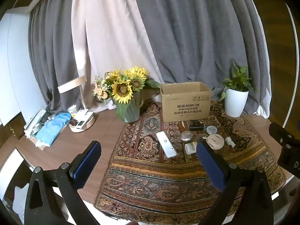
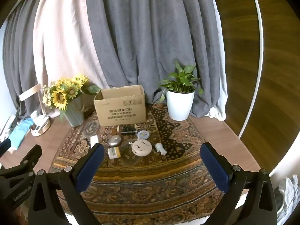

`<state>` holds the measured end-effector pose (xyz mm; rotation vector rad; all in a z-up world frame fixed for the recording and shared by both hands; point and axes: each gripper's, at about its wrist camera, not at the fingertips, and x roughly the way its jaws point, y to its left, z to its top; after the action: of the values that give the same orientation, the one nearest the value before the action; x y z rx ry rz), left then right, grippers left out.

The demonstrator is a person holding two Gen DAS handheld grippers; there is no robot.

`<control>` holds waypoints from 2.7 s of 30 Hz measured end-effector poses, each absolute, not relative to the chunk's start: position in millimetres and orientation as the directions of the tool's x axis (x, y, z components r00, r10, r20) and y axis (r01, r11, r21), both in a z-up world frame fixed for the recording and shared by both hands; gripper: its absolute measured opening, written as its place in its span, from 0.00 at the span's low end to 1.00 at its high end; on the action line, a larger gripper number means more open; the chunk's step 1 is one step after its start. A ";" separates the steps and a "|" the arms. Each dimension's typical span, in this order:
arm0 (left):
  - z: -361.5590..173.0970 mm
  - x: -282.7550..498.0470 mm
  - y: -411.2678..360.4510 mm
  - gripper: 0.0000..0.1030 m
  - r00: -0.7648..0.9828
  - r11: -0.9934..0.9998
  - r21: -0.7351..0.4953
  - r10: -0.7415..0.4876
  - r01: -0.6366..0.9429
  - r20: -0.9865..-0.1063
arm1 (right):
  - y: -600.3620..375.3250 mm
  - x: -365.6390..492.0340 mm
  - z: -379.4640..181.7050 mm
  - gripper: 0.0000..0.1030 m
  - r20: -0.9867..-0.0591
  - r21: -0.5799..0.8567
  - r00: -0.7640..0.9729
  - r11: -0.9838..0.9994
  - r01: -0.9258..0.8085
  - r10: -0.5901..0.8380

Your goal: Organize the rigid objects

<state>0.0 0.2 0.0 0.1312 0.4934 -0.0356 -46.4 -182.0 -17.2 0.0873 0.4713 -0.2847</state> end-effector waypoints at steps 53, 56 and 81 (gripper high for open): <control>6.2 5.8 -4.2 1.00 0.901 0.991 0.097 -0.039 0.089 -0.432 | -187.2 -38.1 -22.9 1.00 -0.455 0.037 0.859 0.959 0.281 -0.234; 5.5 7.1 -4.6 1.00 0.899 0.991 0.097 -0.041 0.092 -0.436 | -187.5 -37.3 -23.1 1.00 -0.453 0.037 0.860 0.959 0.281 -0.235; 1.0 10.3 -6.8 1.00 0.894 0.991 0.092 -0.047 0.098 -0.445 | -186.7 -36.3 -24.5 1.00 -0.454 0.036 0.859 0.959 0.282 -0.236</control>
<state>10.3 -6.8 1.0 0.1131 0.4579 -0.0752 -36.3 -186.7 -24.5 0.1026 0.4628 -0.2725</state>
